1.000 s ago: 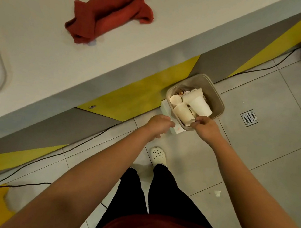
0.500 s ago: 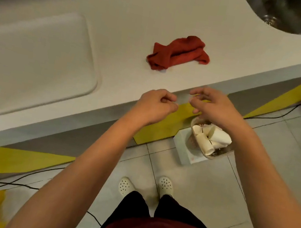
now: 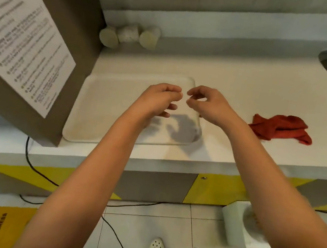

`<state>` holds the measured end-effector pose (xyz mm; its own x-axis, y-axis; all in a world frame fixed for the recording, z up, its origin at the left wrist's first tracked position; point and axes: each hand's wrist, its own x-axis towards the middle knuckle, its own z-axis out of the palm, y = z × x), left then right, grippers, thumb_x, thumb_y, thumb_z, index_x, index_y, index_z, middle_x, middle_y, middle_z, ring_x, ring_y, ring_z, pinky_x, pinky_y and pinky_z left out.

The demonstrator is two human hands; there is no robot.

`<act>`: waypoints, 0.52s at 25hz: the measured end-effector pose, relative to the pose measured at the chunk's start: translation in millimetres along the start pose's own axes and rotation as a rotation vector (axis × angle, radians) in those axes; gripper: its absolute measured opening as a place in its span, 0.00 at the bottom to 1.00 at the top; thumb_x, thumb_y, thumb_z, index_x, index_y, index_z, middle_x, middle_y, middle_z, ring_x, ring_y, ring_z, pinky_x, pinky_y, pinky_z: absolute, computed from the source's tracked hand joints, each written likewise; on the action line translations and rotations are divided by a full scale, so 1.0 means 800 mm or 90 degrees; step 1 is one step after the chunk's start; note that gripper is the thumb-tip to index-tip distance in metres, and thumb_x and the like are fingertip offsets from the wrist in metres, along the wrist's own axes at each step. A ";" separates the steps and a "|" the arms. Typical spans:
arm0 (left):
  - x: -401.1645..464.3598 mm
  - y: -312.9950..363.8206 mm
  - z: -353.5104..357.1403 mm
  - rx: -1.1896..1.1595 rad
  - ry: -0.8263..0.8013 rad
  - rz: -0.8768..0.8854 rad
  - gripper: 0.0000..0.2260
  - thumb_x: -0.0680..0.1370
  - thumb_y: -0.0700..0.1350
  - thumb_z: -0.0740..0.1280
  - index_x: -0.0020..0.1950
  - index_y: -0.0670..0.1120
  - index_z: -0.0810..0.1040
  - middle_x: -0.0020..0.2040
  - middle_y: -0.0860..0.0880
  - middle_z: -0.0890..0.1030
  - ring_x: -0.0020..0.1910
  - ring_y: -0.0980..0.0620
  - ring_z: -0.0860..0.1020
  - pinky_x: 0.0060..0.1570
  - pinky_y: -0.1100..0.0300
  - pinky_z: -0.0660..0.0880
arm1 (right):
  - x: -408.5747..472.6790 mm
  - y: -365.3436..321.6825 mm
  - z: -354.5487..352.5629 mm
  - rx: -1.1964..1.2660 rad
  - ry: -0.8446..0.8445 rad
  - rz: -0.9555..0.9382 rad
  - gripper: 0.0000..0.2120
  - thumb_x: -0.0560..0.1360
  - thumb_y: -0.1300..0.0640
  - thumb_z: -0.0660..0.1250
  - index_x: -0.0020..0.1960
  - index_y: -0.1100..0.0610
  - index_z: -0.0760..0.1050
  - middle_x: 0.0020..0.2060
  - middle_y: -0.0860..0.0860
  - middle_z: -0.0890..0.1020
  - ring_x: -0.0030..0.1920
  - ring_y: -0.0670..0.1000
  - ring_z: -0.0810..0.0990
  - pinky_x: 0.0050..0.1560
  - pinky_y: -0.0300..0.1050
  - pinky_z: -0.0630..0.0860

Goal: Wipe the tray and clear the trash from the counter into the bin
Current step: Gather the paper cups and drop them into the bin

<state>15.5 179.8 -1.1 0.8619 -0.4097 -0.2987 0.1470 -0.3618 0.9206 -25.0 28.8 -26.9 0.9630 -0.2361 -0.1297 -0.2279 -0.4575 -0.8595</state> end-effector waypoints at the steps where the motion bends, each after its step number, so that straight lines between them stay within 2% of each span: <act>1: 0.002 0.000 -0.020 -0.008 0.022 0.002 0.08 0.77 0.45 0.65 0.55 0.50 0.77 0.47 0.53 0.79 0.44 0.54 0.79 0.40 0.61 0.75 | 0.013 -0.016 0.012 -0.017 -0.013 -0.018 0.13 0.75 0.56 0.65 0.59 0.53 0.75 0.51 0.49 0.77 0.45 0.48 0.76 0.44 0.37 0.72; 3: 0.009 0.001 -0.054 -0.024 0.062 0.003 0.08 0.77 0.45 0.65 0.55 0.51 0.77 0.48 0.53 0.79 0.43 0.54 0.79 0.40 0.61 0.75 | 0.038 -0.044 0.030 -0.060 -0.031 -0.051 0.14 0.75 0.55 0.65 0.60 0.54 0.74 0.52 0.49 0.76 0.45 0.48 0.75 0.40 0.34 0.70; 7: 0.030 0.007 -0.098 -0.046 0.124 0.001 0.08 0.77 0.45 0.65 0.56 0.51 0.76 0.47 0.55 0.78 0.44 0.54 0.79 0.42 0.60 0.75 | 0.087 -0.067 0.053 -0.120 -0.035 -0.081 0.14 0.74 0.55 0.66 0.60 0.53 0.74 0.55 0.50 0.76 0.48 0.49 0.75 0.48 0.40 0.71; 13: 0.101 0.019 -0.149 -0.054 0.184 -0.007 0.05 0.76 0.45 0.65 0.52 0.52 0.76 0.46 0.55 0.78 0.42 0.55 0.78 0.40 0.61 0.74 | 0.175 -0.076 0.070 -0.160 -0.042 -0.122 0.16 0.75 0.57 0.66 0.63 0.56 0.73 0.59 0.54 0.76 0.51 0.52 0.75 0.49 0.39 0.69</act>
<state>145.2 241.2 18.6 0.9607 -0.1463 -0.2360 0.1867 -0.2885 0.9391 132.1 71.3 -20.1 0.9972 -0.0733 -0.0157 -0.0619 -0.6877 -0.7233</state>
